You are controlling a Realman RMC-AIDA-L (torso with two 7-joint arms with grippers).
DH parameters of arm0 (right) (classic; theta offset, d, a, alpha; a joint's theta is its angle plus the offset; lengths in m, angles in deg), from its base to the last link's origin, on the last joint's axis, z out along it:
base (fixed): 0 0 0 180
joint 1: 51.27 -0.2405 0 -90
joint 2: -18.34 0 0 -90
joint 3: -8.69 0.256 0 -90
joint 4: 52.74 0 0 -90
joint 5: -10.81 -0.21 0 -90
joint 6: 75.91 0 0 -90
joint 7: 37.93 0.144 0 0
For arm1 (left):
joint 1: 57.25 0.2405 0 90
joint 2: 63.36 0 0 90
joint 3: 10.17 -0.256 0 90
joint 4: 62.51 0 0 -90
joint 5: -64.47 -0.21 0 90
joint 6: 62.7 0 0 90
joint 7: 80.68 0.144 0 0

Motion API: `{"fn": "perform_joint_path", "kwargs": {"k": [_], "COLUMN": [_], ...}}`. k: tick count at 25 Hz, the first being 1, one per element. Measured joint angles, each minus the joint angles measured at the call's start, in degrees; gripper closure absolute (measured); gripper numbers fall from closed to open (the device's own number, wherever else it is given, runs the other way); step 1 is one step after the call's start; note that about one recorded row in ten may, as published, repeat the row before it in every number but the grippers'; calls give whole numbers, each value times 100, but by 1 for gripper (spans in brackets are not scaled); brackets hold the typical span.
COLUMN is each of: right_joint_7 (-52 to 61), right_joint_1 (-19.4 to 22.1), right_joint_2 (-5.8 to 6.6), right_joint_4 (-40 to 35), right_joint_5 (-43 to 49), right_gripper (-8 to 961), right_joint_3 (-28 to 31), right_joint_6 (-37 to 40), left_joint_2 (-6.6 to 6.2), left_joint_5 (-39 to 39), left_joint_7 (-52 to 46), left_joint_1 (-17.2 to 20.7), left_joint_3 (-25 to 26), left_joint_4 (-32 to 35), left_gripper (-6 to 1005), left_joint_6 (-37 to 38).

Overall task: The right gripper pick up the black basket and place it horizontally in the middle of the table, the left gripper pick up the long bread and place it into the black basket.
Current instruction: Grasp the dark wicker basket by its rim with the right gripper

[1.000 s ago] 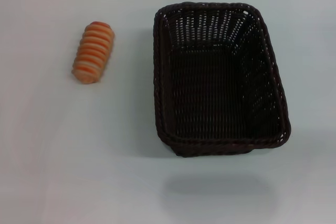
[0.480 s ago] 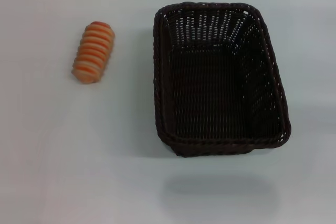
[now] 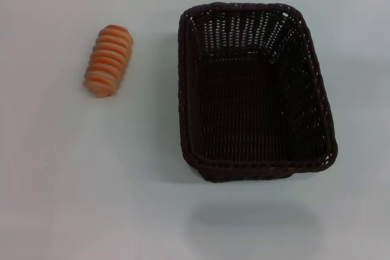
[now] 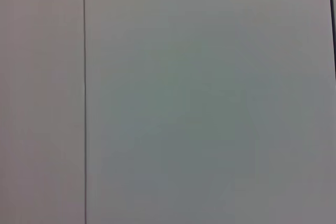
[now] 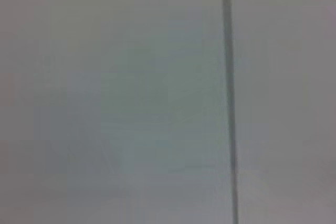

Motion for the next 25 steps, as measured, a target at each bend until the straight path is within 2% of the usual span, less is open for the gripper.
{"fn": "perform_joint_path", "kwargs": {"k": [1, 2, 3, 4, 7, 9, 14, 15, 16, 18, 22, 24, 25], "right_joint_7": [0, 105, 272, 272, 473, 626, 720, 765, 765, 789, 837, 891, 957], "right_joint_1": [0, -149, -394, -394, -800, -1361, -1706, -1910, -1910, -2200, -2431, -2554, -2631], "right_joint_2": [0, 52, 156, 156, 311, 438, 511, 555, 555, 583, 578, 547, 494], "right_joint_4": [0, -43, -182, -182, -521, -1247, -1817, -2157, -2157, -2642, -3082, -3295, -3394], "right_joint_5": [0, 126, 241, 241, 388, 572, 653, 681, 681, 737, 742, 728, 752], "right_gripper": [311, 311, 311, 312, 312, 312, 311, 311, 311, 311, 311, 312, 312], "right_joint_3": [0, -44, -130, -130, -245, -457, -767, -957, -957, -1153, -1306, -1410, -1530], "right_joint_6": [0, -115, -261, -261, -489, -813, -948, -979, -979, -1014, -1037, -1036, -999], "left_joint_2": [0, 0, -2, -2, -3, -2, -4, -4, -4, 3, 1, -3, -3], "left_joint_5": [0, 1, 0, 0, 1, 0, 0, 0, 1, 26, 31, 30, 30], "left_joint_7": [0, -2, -8, -8, -34, -35, -33, -32, -29, -23, -48, -53, -55], "left_joint_1": [0, 0, 0, 0, 2, -13, -71, -84, -95, -136, -176, -202, -238], "left_joint_3": [0, -1, 0, 0, 33, 41, 44, 46, 48, 83, 176, 213, 250], "left_joint_4": [0, 3, 6, 6, -9, -17, -6, 1, 6, 30, 70, 100, 146], "left_gripper": [140, 141, 141, 142, 141, 140, 141, 141, 141, 141, 142, 142, 141], "left_joint_6": [0, 2, 2, 2, -17, -30, -36, -36, -38, -75, -131, -163, -186]}}
